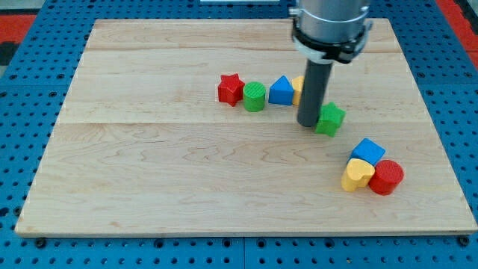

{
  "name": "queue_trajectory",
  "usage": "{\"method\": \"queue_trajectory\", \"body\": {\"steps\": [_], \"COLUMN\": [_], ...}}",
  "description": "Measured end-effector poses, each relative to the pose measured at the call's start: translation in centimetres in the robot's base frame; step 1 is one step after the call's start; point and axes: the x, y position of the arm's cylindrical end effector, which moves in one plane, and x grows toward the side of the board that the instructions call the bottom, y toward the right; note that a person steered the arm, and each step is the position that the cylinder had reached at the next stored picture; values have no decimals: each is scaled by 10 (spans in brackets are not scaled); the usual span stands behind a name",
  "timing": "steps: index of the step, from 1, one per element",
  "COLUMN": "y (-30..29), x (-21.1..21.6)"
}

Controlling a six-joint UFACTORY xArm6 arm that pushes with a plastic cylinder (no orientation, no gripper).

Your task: Slide the green star to the blue cube

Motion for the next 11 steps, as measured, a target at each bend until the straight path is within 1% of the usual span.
{"method": "queue_trajectory", "body": {"steps": [1, 2, 4, 5, 6, 7, 10, 11], "y": [33, 52, 54, 88, 98, 98, 90, 90], "x": [-10, -17, -60, -62, -61, -49, 12, -1]}}
